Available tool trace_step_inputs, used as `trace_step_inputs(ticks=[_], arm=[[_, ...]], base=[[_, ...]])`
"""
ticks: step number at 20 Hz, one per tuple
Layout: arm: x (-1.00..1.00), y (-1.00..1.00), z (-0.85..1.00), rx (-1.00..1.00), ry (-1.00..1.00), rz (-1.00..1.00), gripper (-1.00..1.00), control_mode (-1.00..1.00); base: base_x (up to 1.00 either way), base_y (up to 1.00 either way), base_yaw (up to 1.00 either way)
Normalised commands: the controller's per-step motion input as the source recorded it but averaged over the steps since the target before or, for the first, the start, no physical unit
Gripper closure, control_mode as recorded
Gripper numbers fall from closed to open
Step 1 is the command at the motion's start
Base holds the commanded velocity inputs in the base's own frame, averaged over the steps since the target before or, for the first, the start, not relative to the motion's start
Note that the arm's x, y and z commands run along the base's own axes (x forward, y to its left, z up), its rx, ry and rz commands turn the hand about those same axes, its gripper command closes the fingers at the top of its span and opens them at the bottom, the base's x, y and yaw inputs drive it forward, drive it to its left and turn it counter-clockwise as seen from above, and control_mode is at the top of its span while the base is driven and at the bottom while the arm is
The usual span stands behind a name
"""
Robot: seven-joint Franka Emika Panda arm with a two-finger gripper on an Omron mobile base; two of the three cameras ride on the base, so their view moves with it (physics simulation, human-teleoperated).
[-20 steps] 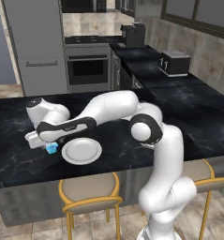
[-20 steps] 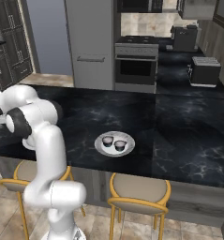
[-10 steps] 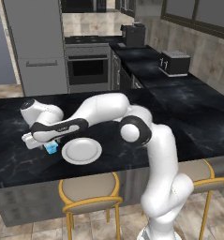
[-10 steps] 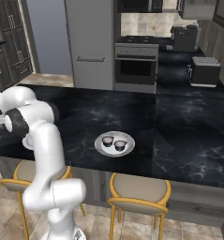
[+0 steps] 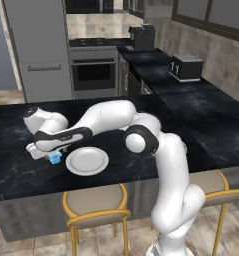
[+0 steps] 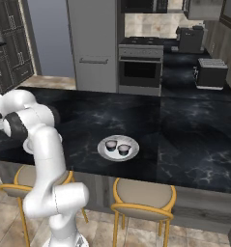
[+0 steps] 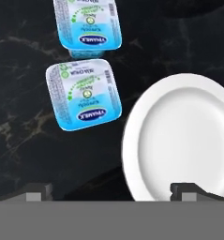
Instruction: Place two yogurt containers on each plate.
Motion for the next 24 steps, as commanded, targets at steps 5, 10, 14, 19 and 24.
trace_step_inputs(ticks=[5, 10, 14, 19, 24], arm=[[0.05, -0.13, -0.19, 0.04, 0.00, 0.01, -1.00, -1.00], [0.15, 0.00, -0.14, 0.11, -0.01, 0.02, -1.00, -1.00], [0.26, 0.02, -0.12, 0.11, 0.00, 0.03, -1.00, -1.00], [0.30, 0.00, -0.11, 0.01, -0.02, 0.00, -1.00, -1.00], [0.20, 0.09, -0.03, 0.00, 0.00, 0.01, -1.00, -1.00]], base=[[0.00, 0.00, 0.00], [0.00, 0.00, 0.00], [0.00, 0.00, 0.00], [0.00, 0.00, 0.00], [0.00, 0.00, 0.00]])
